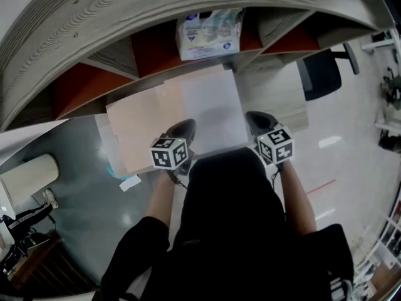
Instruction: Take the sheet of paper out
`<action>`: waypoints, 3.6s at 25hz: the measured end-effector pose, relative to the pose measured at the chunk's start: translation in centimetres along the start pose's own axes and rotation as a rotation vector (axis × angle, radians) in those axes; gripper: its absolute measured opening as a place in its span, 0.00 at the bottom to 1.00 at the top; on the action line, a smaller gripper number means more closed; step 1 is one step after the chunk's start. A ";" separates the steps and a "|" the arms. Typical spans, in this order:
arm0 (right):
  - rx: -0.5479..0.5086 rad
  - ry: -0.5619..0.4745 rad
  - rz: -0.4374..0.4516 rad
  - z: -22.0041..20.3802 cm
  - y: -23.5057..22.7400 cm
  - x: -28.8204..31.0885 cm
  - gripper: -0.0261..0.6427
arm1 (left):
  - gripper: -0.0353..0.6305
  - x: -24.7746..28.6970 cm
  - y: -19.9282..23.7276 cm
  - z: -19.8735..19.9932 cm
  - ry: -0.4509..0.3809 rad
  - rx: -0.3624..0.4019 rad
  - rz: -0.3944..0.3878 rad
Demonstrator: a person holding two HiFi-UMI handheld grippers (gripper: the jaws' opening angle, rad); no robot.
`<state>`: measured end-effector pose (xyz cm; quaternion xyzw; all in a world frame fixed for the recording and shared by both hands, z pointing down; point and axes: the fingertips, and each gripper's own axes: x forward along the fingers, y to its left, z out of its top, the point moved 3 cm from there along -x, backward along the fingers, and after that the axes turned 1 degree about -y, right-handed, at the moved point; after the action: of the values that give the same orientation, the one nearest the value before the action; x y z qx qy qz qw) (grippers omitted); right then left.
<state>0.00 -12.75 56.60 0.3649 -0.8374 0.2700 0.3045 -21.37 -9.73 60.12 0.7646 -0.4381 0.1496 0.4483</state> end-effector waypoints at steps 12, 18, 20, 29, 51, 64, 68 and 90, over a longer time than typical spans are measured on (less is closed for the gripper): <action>-0.020 0.026 0.057 0.2 -2.0 2.7 0.07 | 0.13 1.2 2.0 -0.6 -0.010 -0.076 0.155; -0.022 0.041 0.052 0.0 -2.4 3.2 0.07 | 0.13 1.9 3.0 -0.6 0.030 -0.038 0.195; -0.018 0.045 0.045 -0.1 -2.7 3.1 0.07 | 0.13 2.0 3.4 -0.7 0.037 0.000 0.220; 0.011 0.049 0.033 -0.5 -2.8 3.1 0.07 | 0.30 3.7 4.3 0.4 0.032 -0.018 0.157; 0.085 0.063 0.010 -1.3 -3.3 3.0 0.07 | 0.36 6.6 6.3 -1.1 0.054 -0.380 -0.036; 0.092 0.076 0.028 -0.8 -3.8 4.1 0.07 | 0.36 8.2 5.3 -1.0 0.090 -0.374 -0.107; 0.094 0.078 0.033 -0.8 -3.9 4.3 0.07 | 0.36 8.3 5.3 -1.2 0.104 -0.365 -0.099; 0.181 0.094 0.051 -2.9 -6.2 4.6 0.07 | 0.15 8.2 4.2 -1.3 0.115 -0.261 -0.059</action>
<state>3.19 -16.50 63.16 0.3563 -0.8034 0.3691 0.3022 -19.84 -14.03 68.28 0.7027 -0.4048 0.1215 0.5724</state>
